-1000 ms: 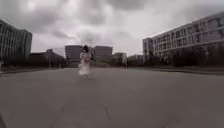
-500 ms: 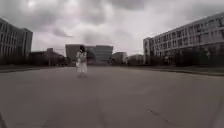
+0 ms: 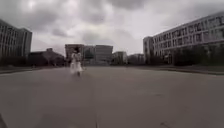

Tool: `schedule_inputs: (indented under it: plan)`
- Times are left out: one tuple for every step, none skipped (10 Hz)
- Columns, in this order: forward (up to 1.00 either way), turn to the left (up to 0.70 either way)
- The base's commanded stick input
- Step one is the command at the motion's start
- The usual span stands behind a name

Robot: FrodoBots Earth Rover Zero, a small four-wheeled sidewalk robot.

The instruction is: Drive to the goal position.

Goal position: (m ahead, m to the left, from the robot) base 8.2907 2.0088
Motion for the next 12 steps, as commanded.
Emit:
schedule_inputs:
  plan:
    - [0.70,0.00]
    - [0.70,0.00]
    - [0.70,0.00]
    - [0.70,0.00]
    - [0.70,0.00]
    - [0.70,0.00]
    - [0.70,0.00]
    - [0.70,0.00]
    - [0.70,0.35]
    - [0.70,0.35]
    - [0.70,0.35]
    - [0.70,0.34]
